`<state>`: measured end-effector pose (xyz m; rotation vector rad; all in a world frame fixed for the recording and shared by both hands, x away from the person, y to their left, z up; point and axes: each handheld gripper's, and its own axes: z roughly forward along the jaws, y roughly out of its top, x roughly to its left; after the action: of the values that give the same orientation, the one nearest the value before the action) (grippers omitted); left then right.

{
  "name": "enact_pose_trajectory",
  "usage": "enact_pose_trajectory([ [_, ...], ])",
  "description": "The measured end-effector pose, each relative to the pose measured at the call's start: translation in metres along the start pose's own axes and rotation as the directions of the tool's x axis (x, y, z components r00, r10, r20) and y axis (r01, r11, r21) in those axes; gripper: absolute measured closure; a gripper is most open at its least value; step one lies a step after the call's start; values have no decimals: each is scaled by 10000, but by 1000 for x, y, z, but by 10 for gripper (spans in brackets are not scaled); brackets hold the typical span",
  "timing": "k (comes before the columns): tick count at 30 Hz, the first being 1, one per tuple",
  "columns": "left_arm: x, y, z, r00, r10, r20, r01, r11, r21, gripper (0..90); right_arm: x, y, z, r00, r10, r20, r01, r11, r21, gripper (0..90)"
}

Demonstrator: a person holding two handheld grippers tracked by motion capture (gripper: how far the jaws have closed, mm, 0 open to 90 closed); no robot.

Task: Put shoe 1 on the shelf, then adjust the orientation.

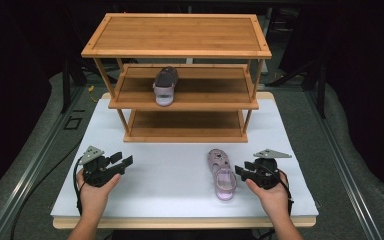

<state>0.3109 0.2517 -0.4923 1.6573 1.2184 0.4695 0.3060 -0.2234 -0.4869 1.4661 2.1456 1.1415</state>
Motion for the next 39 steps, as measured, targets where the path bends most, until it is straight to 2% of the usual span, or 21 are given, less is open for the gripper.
enact_pose_trajectory([
  [1, 1, 0, 0, 10000, -19, -29, 19, 10000, 14, 485, 4, 2, -2, 9996, -112, -257, 118, 9997, 197, 543],
  [4, 2, 0, -1, 10000, -78, 1, 78, 10000, -8, 485, 15, 3, -3, 9967, -646, -501, 683, 9948, 759, 530],
  [5, 2, 0, -1, 10000, -77, -6, 77, 10000, 2, 484, 18, 4, -1, 9941, -972, -492, 1017, 9897, 1010, 530],
  [6, 3, 0, -1, 10000, -88, -6, 88, 10000, 30, 484, 20, 4, 0, 9933, -1129, -262, 1153, 9857, 1226, 535],
  [9, 4, -1, -1, 9999, -131, -12, 132, 9999, 63, 484, 22, 5, 8, 9899, -1402, -222, 1419, 9732, 1808, 632],
  [13, 7, -2, 0, 9998, -207, -28, 207, 9997, 104, 484, 20, 6, 15, 9824, -1833, -363, 1867, 9542, 2337, 762],
  [17, 9, -3, 0, 9997, -233, -75, 234, 9995, 210, 484, 16, 12, 15, 9723, -2334, -128, 2286, 9383, 2593, 815],
  [19, 9, -3, 1, 9997, -238, -75, 240, 9995, 215, 484, 10, 16, 14, 9699, -2433, -103, 2366, 9318, 2753, 817],
  [22, 10, -3, 2, 9997, -244, -87, 246, 9994, 259, 484, 2, 23, 16, 9691, -2364, -705, 2464, 9162, 3160, 785],
  [23, 10, -4, 2, 9997, -245, -84, 247, 9993, 283, 484, 1, 25, 17, 9639, -2511, -882, 2661, 9056, 3304, 759],
  [27, 10, -5, 4, 9996, -292, -62, 295, 9988, 404, 484, 3, 32, 20, 9536, -2880, -880, 2989, 8700, 3920, 663],
  [29, 9, -6, 5, 9996, -277, -51, 279, 9985, 473, 484, 5, 35, 22, 9514, -2958, -853, 3028, 8486, 4338, 664],
  [31, 9, -7, 7, 9997, -235, -9, 235, 9982, 549, 484, 5, 38, 25, 9504, -2980, -888, 3048, 8364, 4556, 706],
  [33, 8, -8, 9, 9998, -210, 23, 208, 9977, 645, 484, 6, 43, 27, 9465, -3083, -950, 3138, 8117, 4926, 735],
  [34, 8, -9, 9, 9998, -187, 27, 184, 9976, 674, 484, 6, 45, 29, 9457, -3071, -1067, 3182, 8075, 4966, 741],
  [36, 9, -9, 10, 9998, -199, 27, 196, 9975, 684, 484, 6, 49, 32, 9399, -3248, -1055, 3310, 7903, 5157, 769],
  [38, 10, -9, 10, 9997, -244, -8, 243, 9971, 718, 483, 6, 55, 34, 9349, -3424, -931, 3350, 7655, 5493, 766],
  [39, 10, -9, 10, 9996, -272, -2, 271, 9972, 701, 484, 6, 56, 36, 9343, -3436, -953, 3355, 7567, 5611, 764],
])
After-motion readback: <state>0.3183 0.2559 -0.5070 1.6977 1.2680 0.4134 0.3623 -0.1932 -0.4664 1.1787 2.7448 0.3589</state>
